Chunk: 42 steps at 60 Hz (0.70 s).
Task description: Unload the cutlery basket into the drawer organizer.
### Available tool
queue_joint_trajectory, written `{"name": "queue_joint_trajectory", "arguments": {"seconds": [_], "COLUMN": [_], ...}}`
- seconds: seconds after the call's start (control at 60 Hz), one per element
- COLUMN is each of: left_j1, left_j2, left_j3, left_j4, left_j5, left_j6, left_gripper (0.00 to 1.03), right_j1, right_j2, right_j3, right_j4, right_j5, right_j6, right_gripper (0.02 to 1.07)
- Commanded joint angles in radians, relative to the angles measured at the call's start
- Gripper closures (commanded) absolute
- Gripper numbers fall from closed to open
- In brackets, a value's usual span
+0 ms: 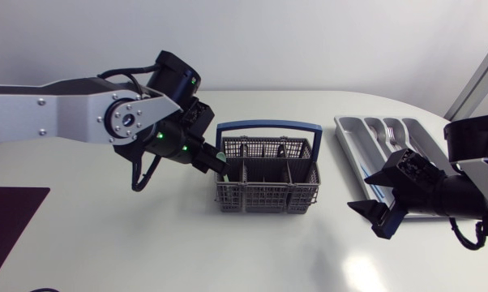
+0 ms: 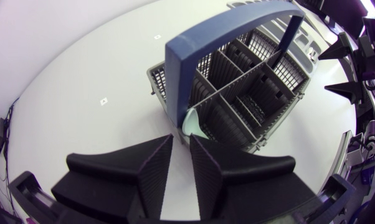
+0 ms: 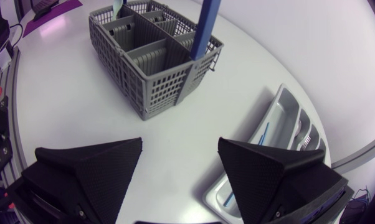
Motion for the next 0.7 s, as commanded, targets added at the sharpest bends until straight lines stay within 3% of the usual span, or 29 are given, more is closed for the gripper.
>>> {"name": "queue_joint_trajectory", "arguments": {"seconds": [0.0,0.333,0.683], "left_j1": [-0.017,-0.019,-0.021], "left_j2": [-0.049,-0.067,-0.041], "left_j3": [-0.044,-0.126,-0.127], "left_j4": [0.021,0.134,0.193], "left_j5": [0.007,0.028,0.039], "left_j6": [0.018,0.05,0.044], "left_gripper": [0.78,0.78,0.78], "right_j1": [0.043,0.3,0.317], "right_j2": [-0.028,-0.045,-0.03], "right_j3": [-0.012,0.068,0.023], "right_j4": [-0.021,0.003,0.034], "right_j5": [-0.002,0.058,0.061], "right_j6": [0.056,0.236,0.268], "right_gripper": [0.18,0.18,0.18]}}
